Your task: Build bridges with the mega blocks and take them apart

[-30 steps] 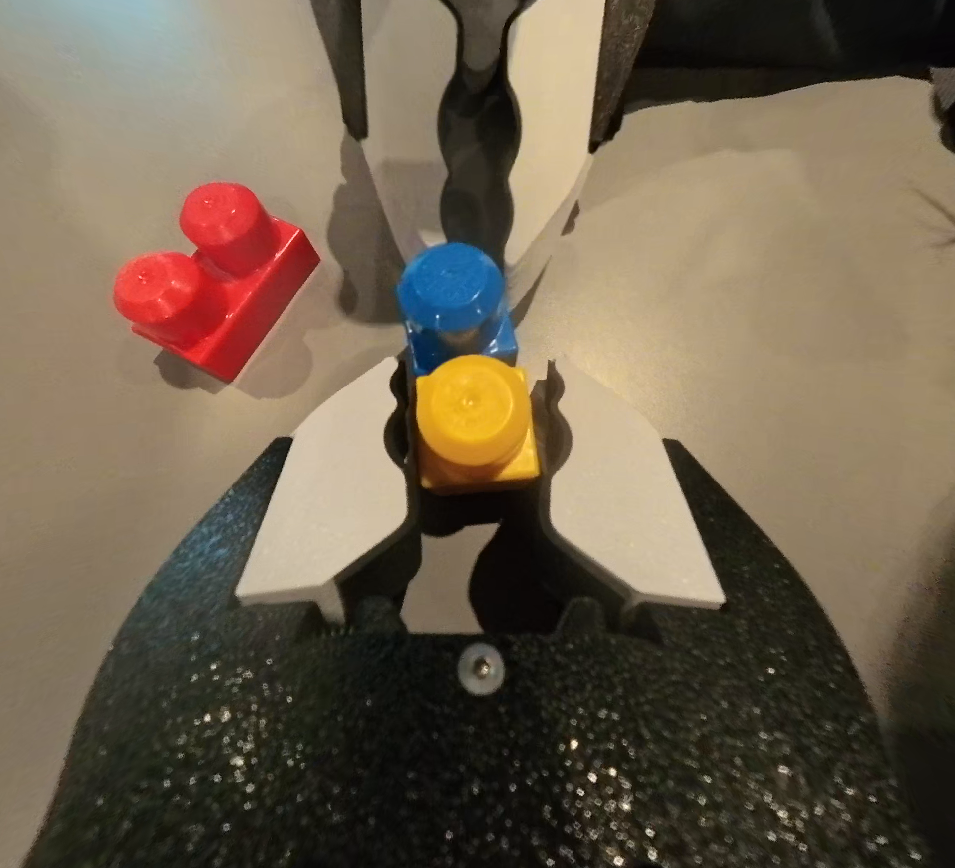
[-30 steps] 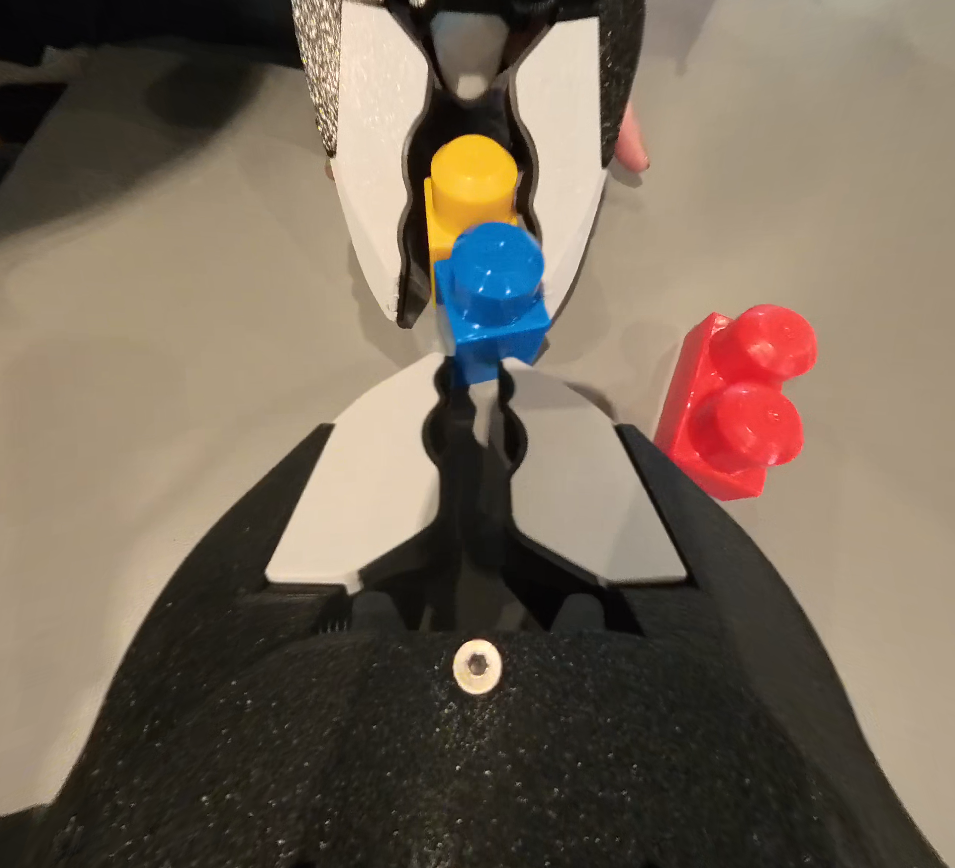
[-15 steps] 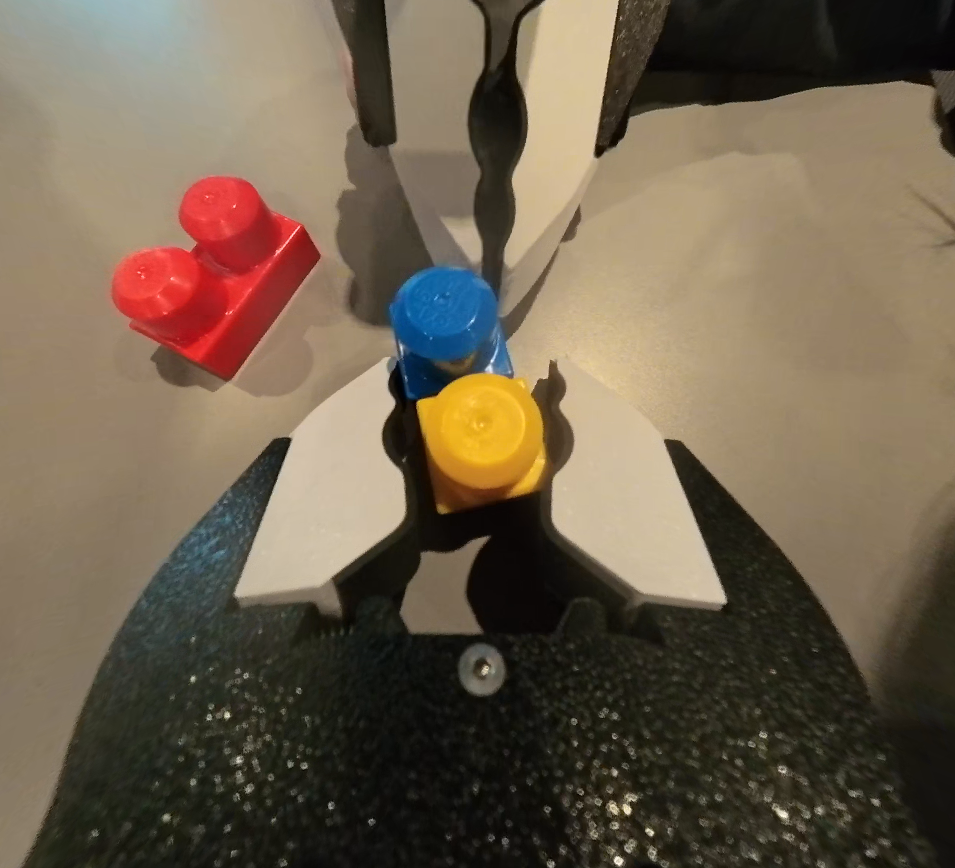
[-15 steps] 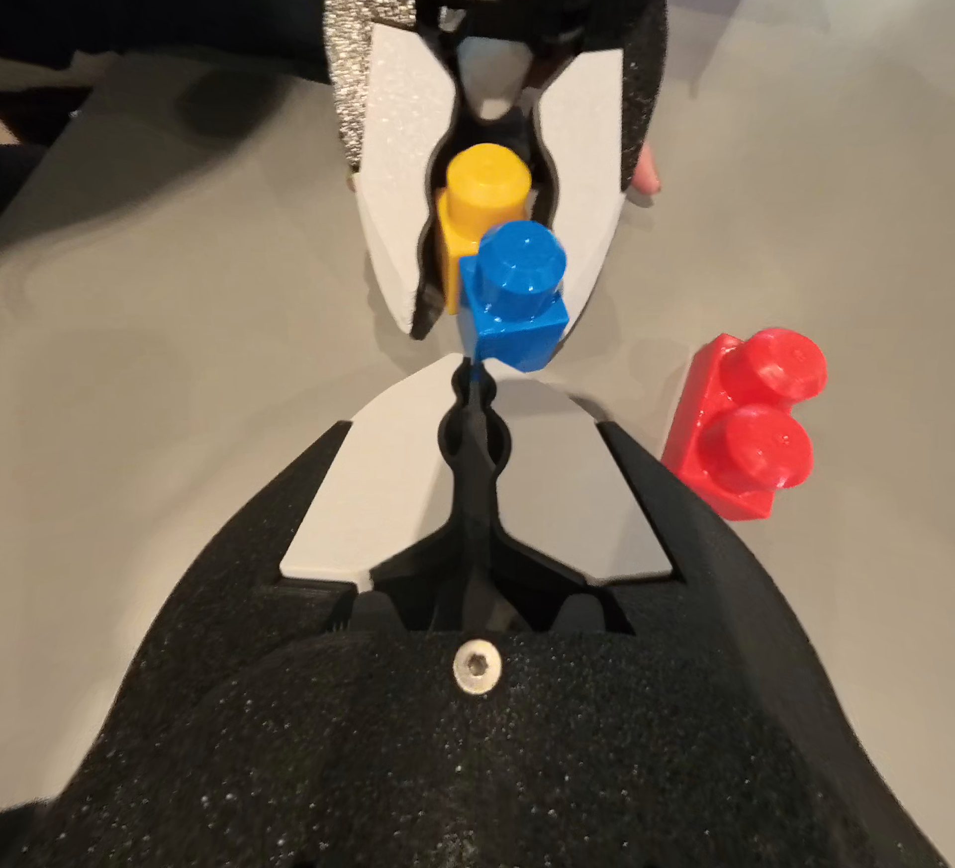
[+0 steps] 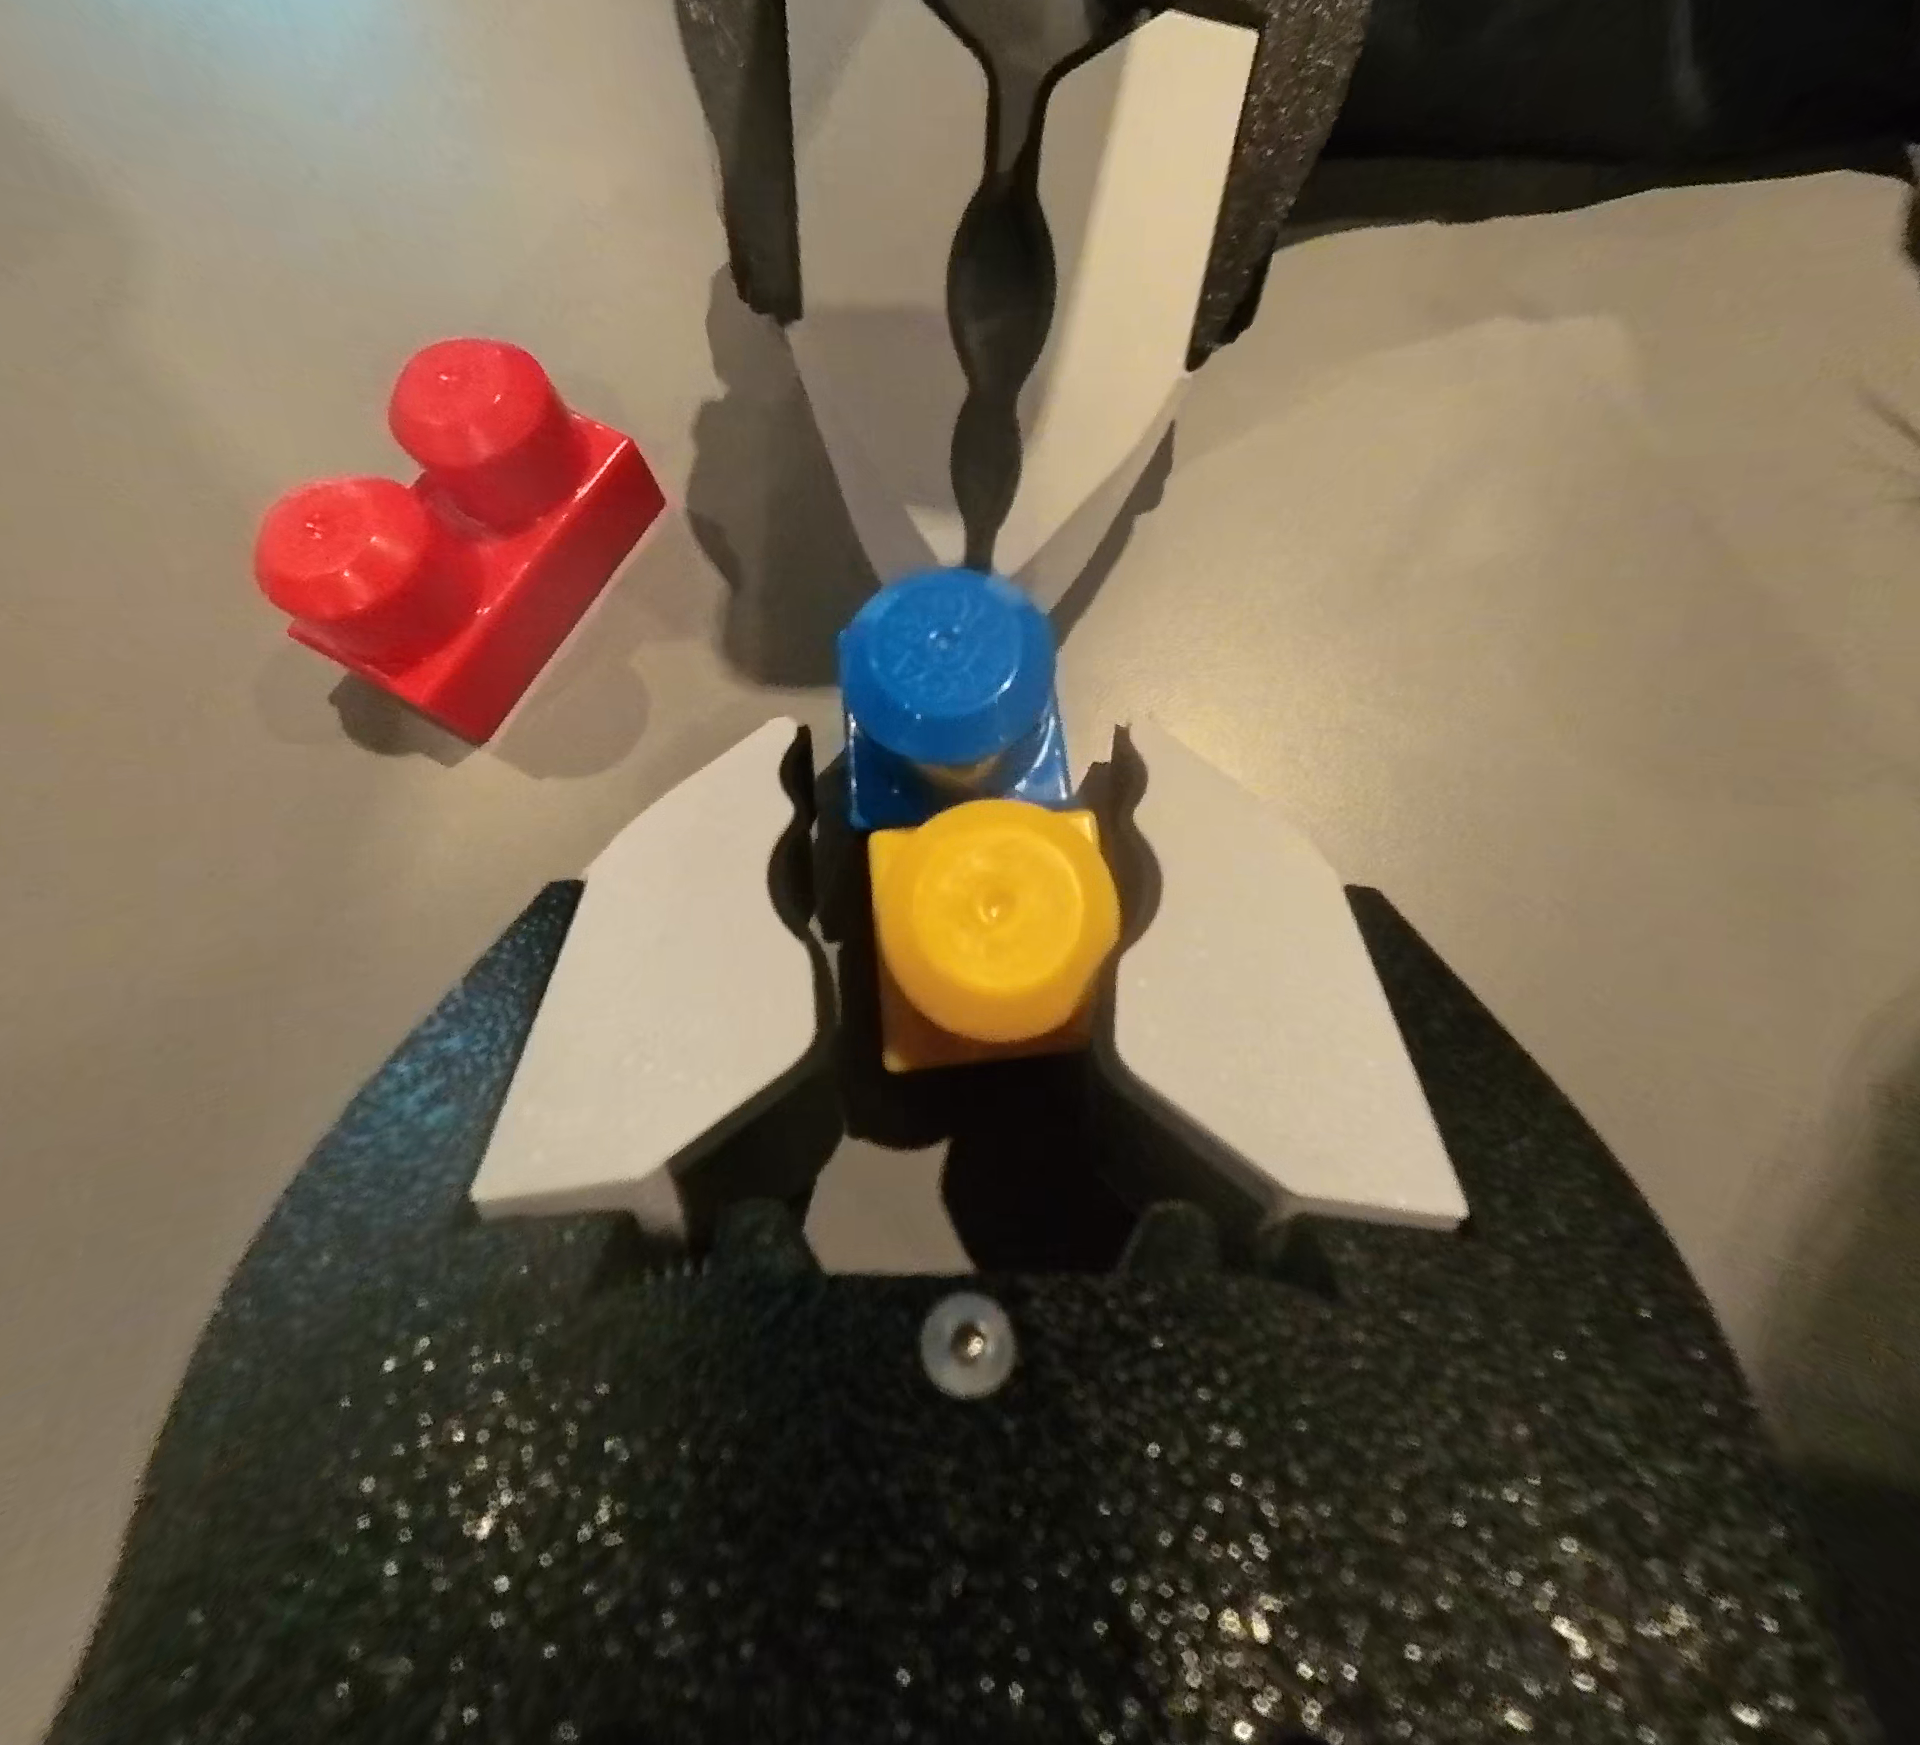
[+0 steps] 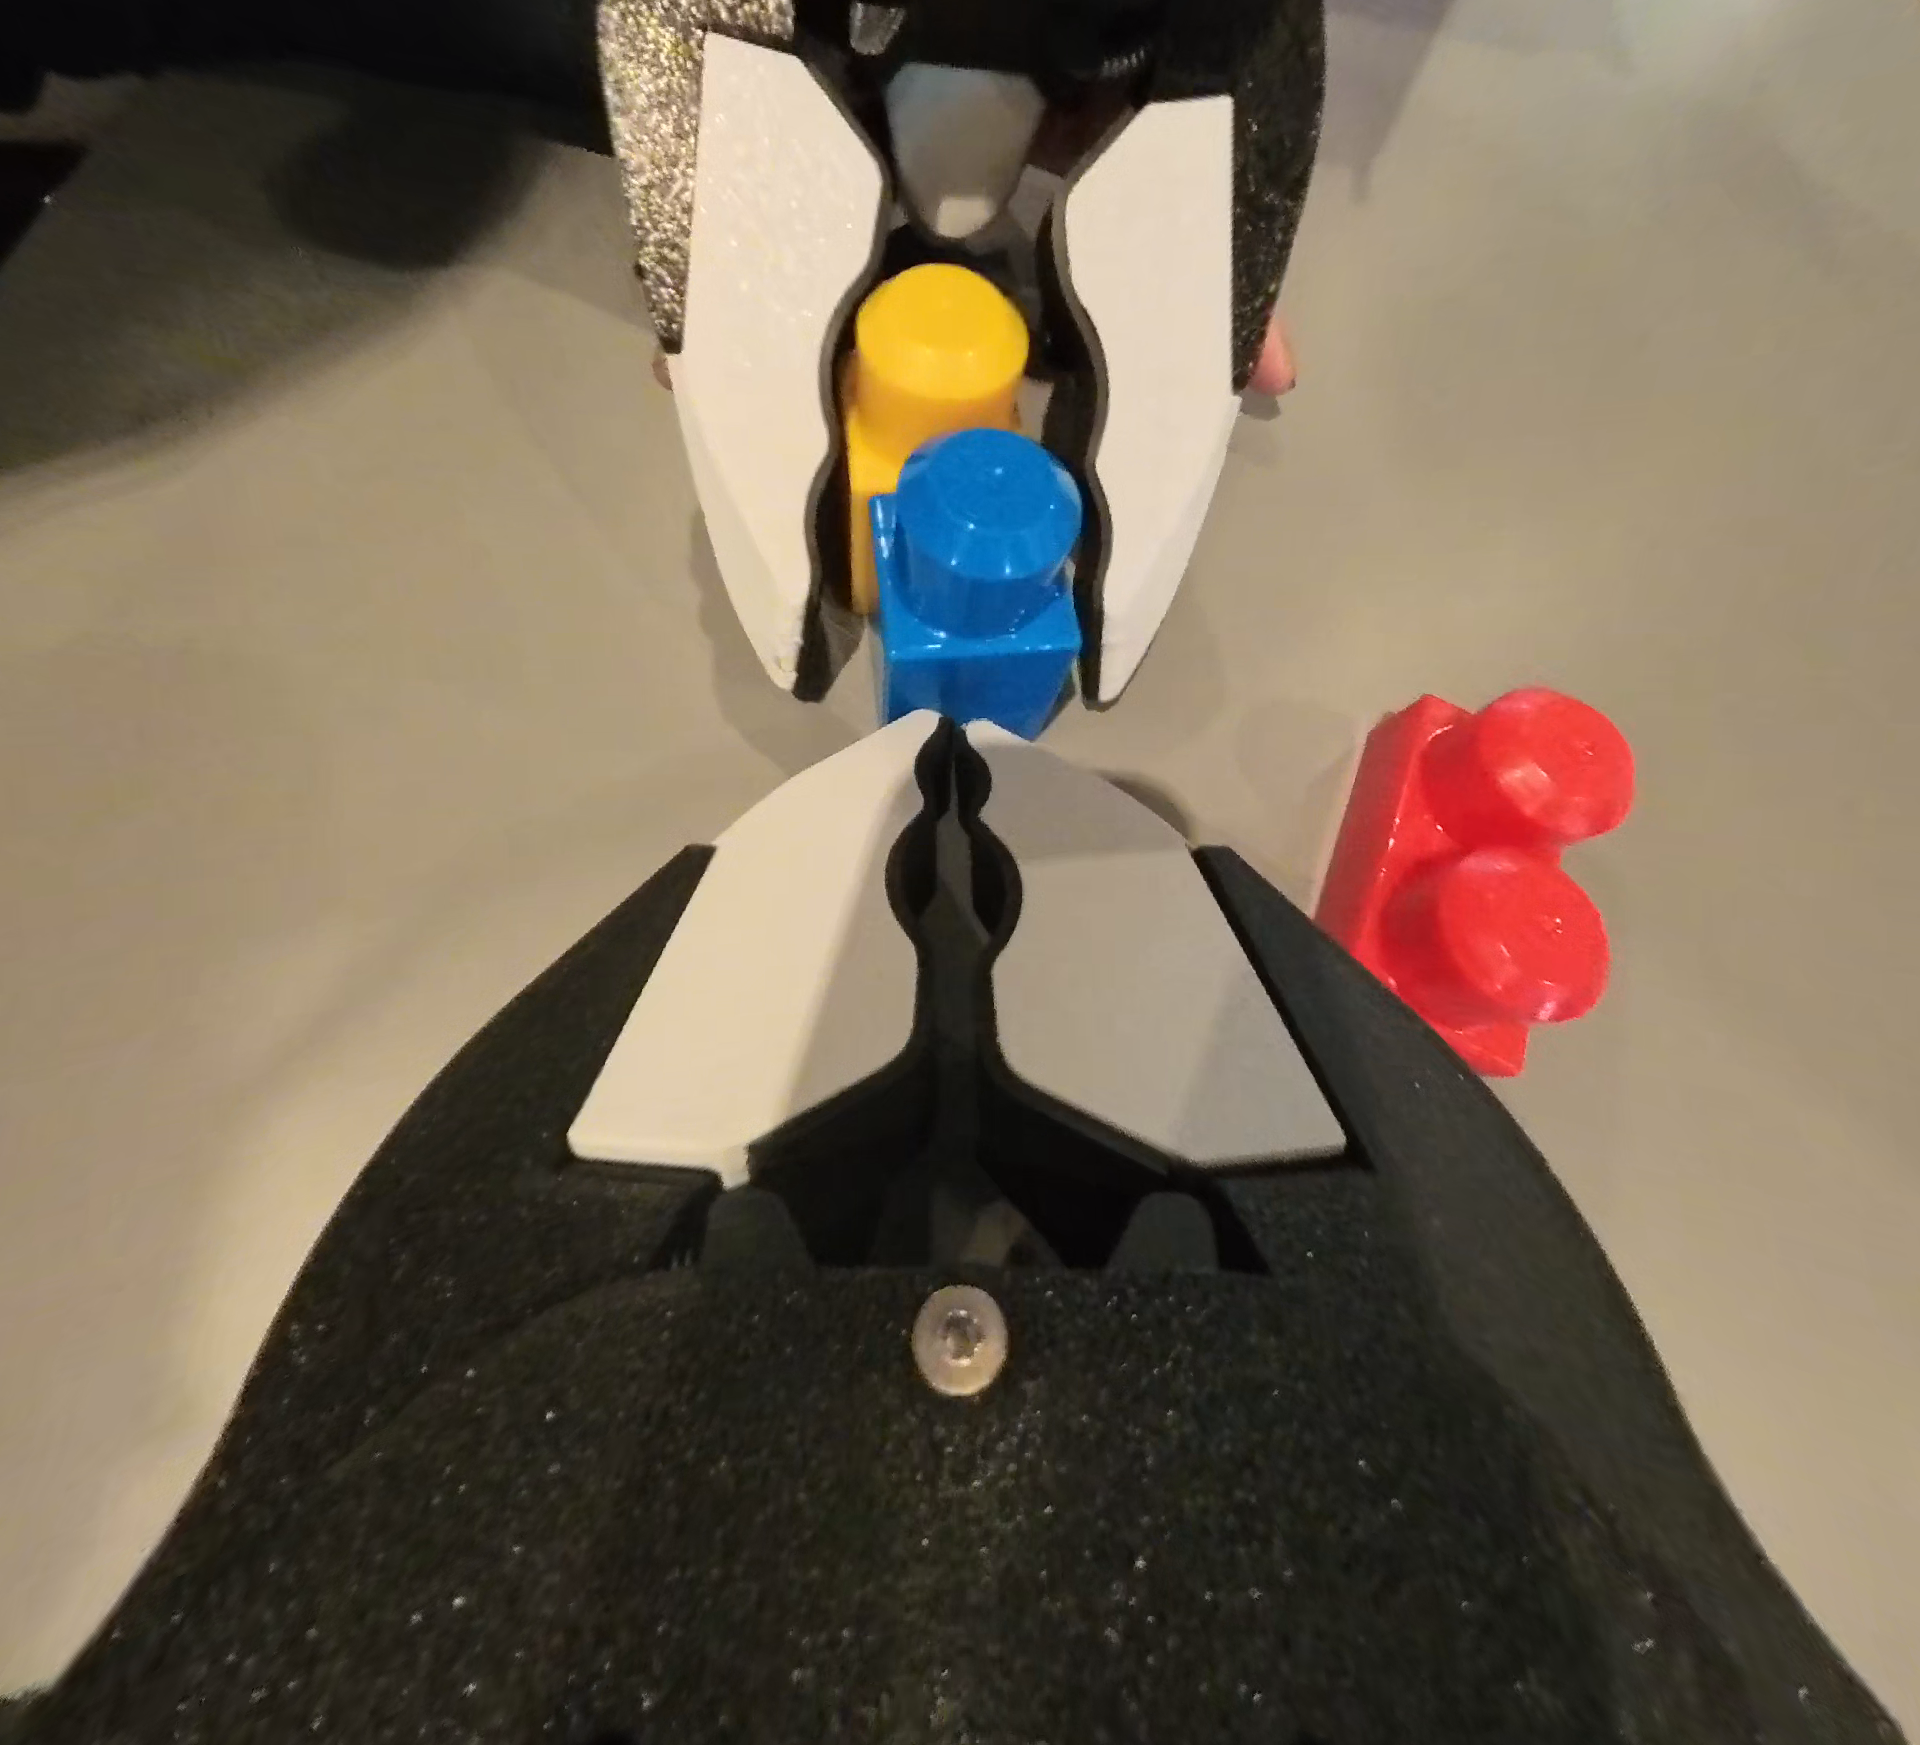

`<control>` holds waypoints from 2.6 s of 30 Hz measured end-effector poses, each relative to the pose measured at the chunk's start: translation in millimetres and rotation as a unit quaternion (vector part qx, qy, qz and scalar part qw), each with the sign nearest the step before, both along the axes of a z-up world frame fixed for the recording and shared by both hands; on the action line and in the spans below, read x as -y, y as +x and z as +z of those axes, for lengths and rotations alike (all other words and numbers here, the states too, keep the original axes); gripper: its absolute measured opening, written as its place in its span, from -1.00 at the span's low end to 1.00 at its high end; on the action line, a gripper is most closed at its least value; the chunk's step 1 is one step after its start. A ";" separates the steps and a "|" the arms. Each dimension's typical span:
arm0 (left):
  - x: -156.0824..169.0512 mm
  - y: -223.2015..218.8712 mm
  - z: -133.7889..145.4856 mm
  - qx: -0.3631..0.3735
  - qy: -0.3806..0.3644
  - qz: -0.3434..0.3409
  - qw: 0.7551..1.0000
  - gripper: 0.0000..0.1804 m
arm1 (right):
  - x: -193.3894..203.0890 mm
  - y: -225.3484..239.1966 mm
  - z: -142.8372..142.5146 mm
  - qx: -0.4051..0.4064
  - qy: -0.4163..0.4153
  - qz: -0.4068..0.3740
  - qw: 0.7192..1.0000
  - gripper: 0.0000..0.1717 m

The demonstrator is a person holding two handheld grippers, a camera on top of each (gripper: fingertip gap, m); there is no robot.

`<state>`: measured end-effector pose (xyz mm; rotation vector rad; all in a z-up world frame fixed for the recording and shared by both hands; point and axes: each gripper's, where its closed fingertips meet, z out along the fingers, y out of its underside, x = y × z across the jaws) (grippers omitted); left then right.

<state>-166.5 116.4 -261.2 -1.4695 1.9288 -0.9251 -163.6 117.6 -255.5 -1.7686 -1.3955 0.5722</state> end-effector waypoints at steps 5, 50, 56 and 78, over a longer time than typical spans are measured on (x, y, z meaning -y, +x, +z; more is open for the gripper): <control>-0.7 -3.0 -0.2 -0.002 -0.004 0.003 1.000 -0.44 | 5.6 -2.8 0.5 0.000 0.008 0.018 1.000 -1.00; 4.4 -7.3 3.5 0.005 -0.004 -0.030 1.000 -0.54 | 8.2 -3.8 15.8 -0.048 0.040 0.016 0.998 -1.00; 3.5 -5.0 0.4 0.003 -0.001 -0.032 0.999 -0.53 | 8.0 -8.1 10.9 -0.029 0.043 0.017 0.998 -1.00; 2.4 -4.5 -0.4 -0.002 -0.004 -0.034 0.999 -0.47 | 0.2 -12.5 8.2 -0.012 0.068 0.000 0.998 -1.00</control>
